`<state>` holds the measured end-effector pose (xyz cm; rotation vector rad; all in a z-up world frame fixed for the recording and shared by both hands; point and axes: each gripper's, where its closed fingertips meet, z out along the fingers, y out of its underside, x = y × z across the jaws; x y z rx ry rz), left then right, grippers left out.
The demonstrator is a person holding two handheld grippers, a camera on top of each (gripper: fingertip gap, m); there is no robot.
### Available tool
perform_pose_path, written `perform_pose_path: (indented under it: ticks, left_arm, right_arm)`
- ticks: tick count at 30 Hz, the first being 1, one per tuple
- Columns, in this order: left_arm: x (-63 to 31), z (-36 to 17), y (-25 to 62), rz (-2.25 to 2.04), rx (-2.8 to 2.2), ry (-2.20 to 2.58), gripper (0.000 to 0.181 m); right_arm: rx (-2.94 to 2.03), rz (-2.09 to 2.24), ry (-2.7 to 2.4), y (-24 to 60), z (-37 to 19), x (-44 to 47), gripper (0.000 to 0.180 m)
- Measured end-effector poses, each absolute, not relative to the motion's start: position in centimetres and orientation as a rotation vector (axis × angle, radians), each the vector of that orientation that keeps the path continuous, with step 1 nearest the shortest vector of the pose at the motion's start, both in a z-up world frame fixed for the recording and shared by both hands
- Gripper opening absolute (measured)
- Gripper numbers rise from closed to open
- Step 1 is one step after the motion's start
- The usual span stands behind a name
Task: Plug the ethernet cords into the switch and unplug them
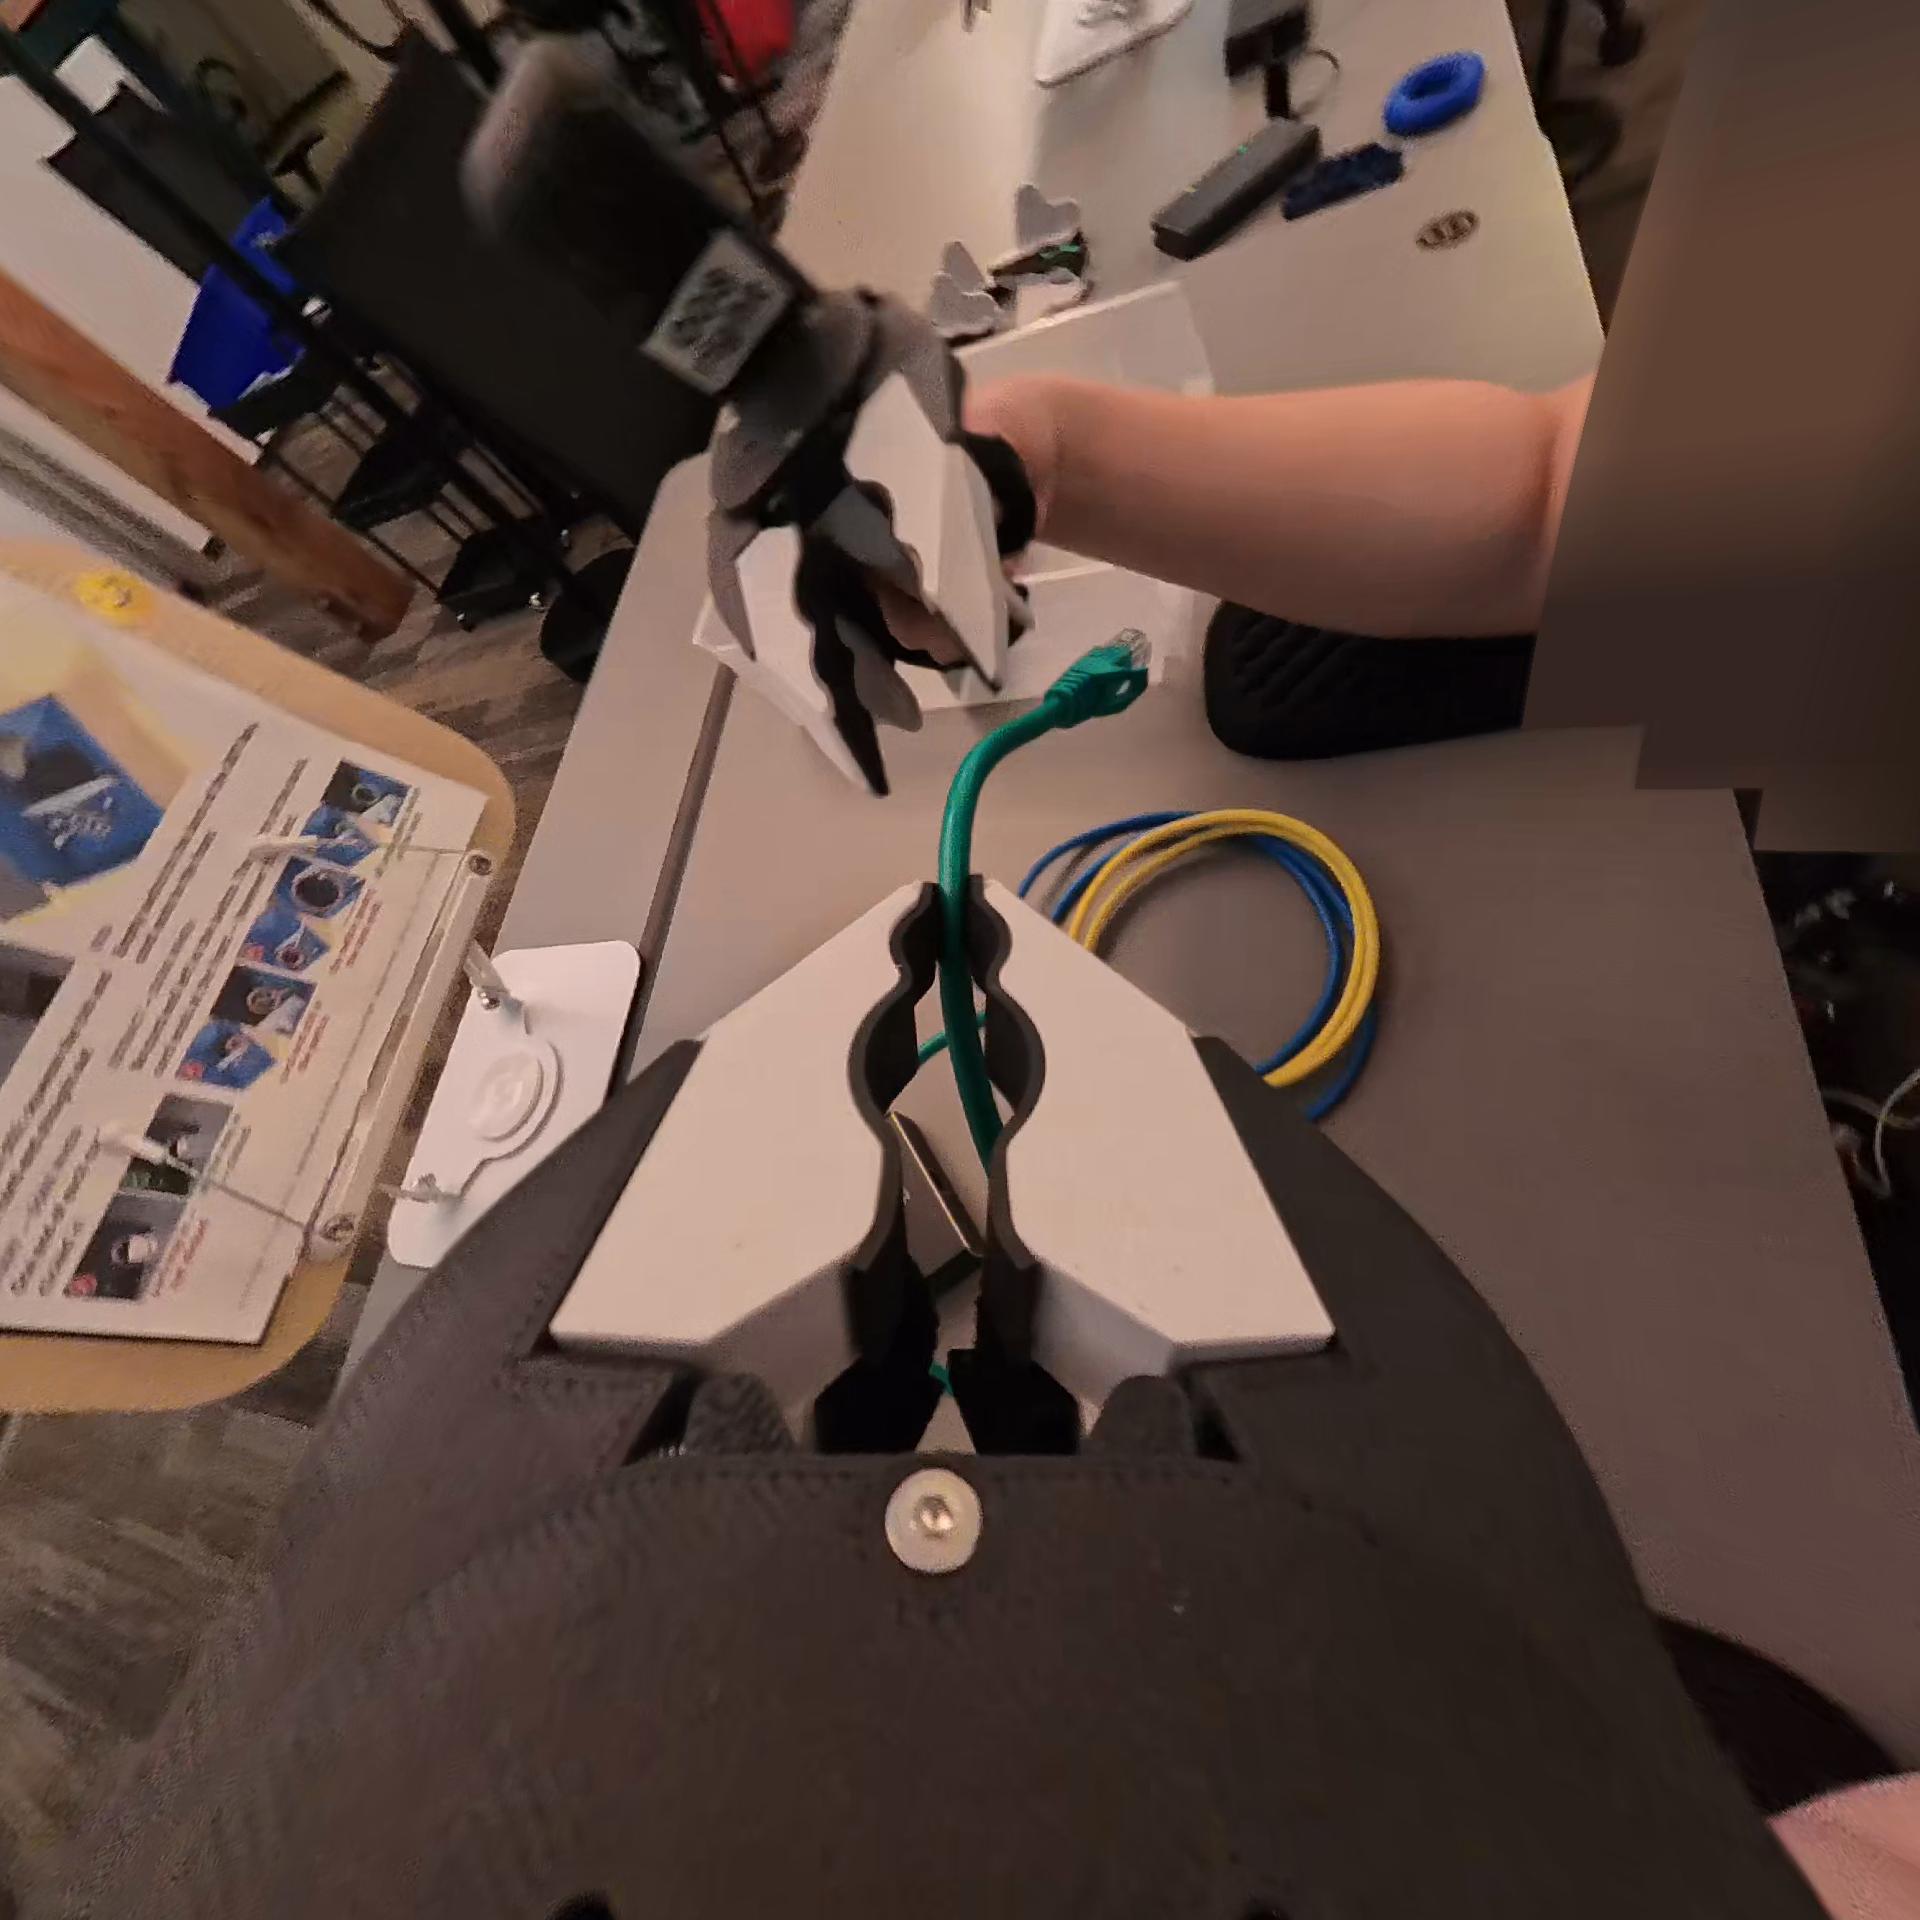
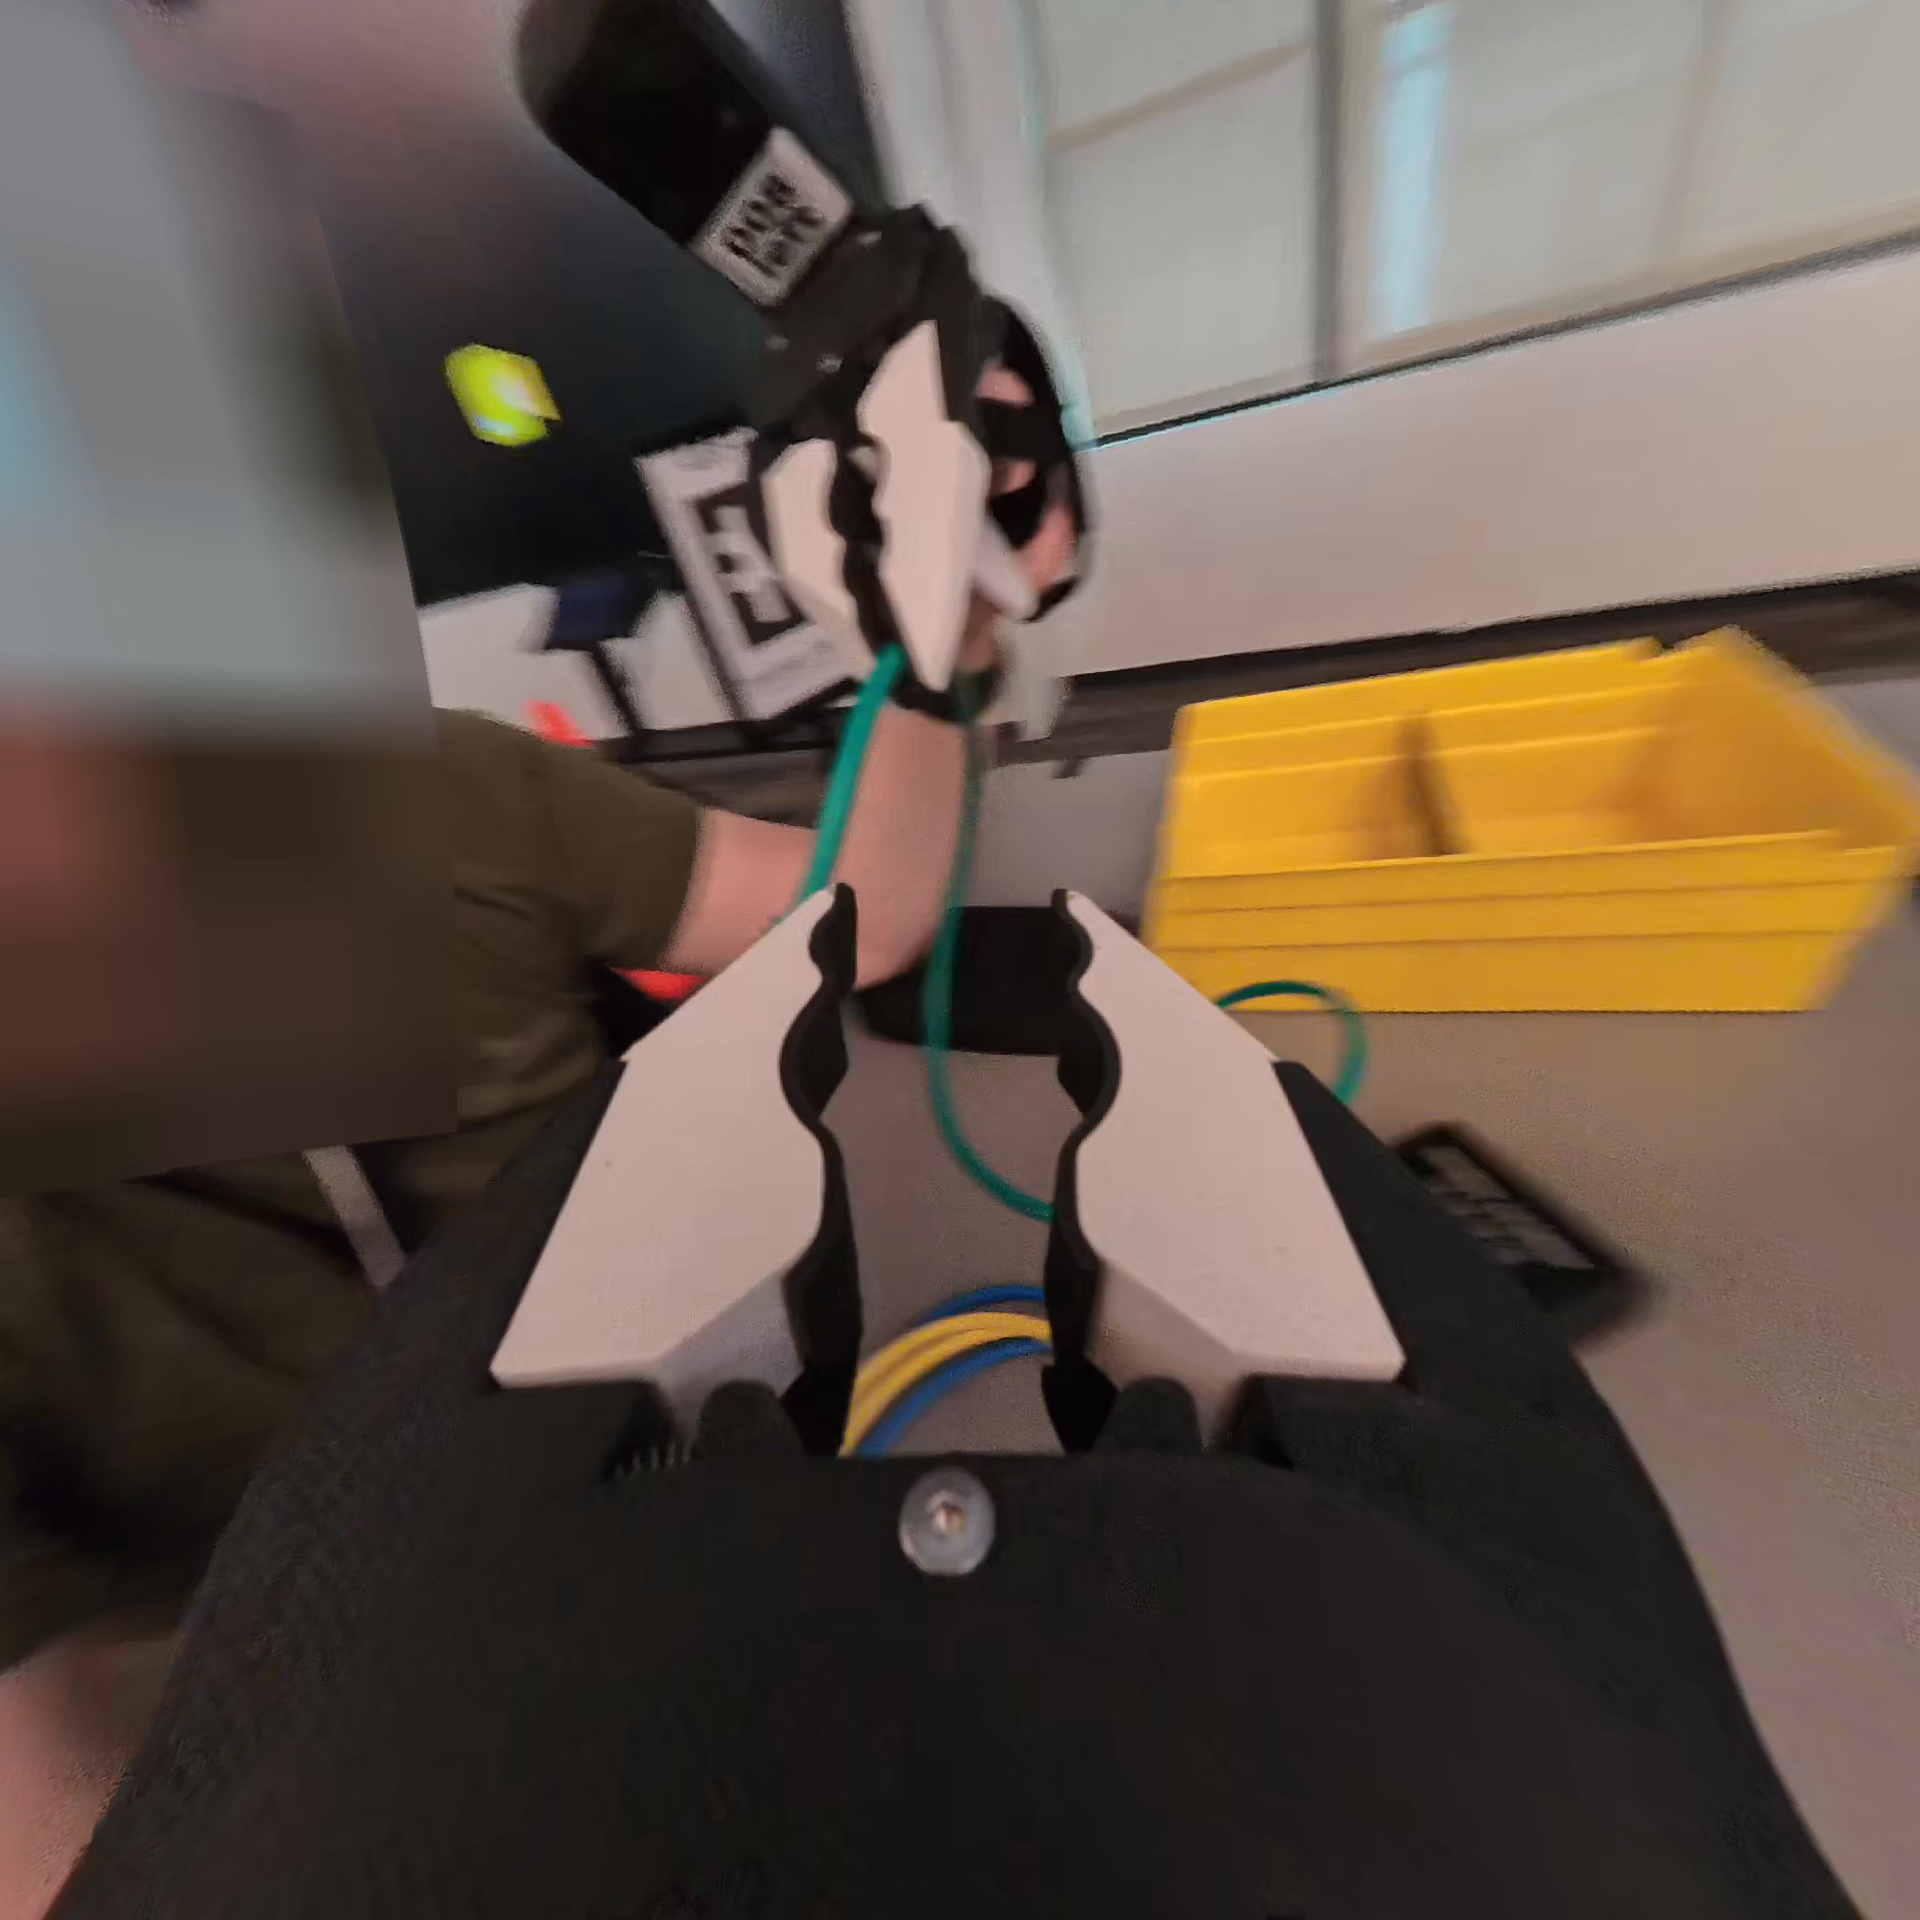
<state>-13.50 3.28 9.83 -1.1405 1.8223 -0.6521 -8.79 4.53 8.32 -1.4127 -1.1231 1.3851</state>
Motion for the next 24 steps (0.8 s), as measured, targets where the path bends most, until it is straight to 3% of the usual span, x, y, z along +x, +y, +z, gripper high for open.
perform_pose_path:
  ticks: [3,8,11,14,16,19,22,24]
  left_arm:
    - [-13.3,8.2,1.8,-0.591,-1.063,1.945,0.003]
    - [-12.8,5.7,0.4,-0.561,-1.028,2.086,0.004]
    - [-12.5,4.6,-0.5,-0.588,-0.988,2.157,0.004]
    - [-11.3,4.2,-1.2,-0.675,-0.998,2.158,0.006]
    - [-9.7,5.0,-0.3,-0.747,-1.093,2.056,0.017]
    - [-8.3,7.6,3.8,-0.826,-1.258,1.770,0.058]
    - [-9.9,11.1,7.4,-0.971,-1.346,1.498,0.077]
    - [-11.9,14.0,8.7,-1.107,-1.347,1.329,0.080]
  right_arm:
    - [-1.515,1.650,-1.232,1.6,7.0,-9.6,0.036]
    - [-1.707,1.736,-1.453,-1.7,3.5,-10.8,0.035]
    - [-1.722,1.667,-1.688,-4.1,1.2,-10.4,0.010]
    - [-1.632,1.601,-1.861,-5.7,0.3,-10.5,0.009]
    - [-1.539,1.592,-1.884,-5.9,0.7,-11.1,0.009]
    - [-1.345,1.741,-1.631,-3.6,4.7,-13.1,0.009]
    - [-1.208,1.851,-1.264,0.5,8.5,-13.7,0.008]
    - [-1.147,1.835,-1.065,3.1,9.9,-13.3,0.008]
